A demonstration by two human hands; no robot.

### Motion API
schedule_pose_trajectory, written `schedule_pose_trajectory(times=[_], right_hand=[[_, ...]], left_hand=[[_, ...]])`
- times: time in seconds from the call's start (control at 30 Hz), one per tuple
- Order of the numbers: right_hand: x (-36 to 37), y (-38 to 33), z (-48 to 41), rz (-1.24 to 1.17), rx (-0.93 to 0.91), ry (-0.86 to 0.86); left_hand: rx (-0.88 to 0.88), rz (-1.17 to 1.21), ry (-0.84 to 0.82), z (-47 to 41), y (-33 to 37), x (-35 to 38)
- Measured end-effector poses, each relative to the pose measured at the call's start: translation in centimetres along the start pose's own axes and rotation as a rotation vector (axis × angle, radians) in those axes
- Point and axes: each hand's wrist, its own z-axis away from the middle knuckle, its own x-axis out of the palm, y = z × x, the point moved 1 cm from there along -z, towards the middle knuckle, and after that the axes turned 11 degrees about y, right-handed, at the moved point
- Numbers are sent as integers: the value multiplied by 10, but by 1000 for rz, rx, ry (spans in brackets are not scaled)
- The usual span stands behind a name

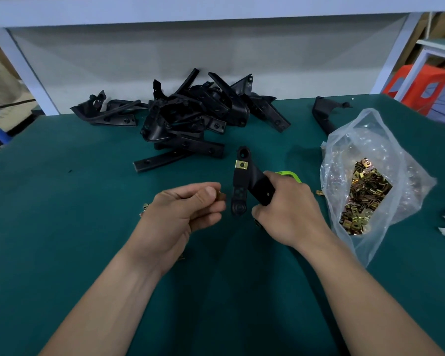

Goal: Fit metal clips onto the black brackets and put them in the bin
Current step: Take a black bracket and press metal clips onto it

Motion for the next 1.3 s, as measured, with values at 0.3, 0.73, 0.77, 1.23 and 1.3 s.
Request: schedule_pose_trajectory(times=[0.3,0.73,0.77,1.23,1.3], right_hand=[[0,0,0,-30,1,-26],[1,1,0,11,-32,-44],[1,1,0,17,-31,-54],[1,2,-2,38,-51,-88],[1,1,-1,24,-43,-86]], left_hand=[[-110,-55,-49,-1,-1,-1],[-24,-122,-114,3,3,-2],[-17,-136,-116,4,3,-3],[93,-171,-28,4,2,-2],[103,-164,-1,4,3,-1]])
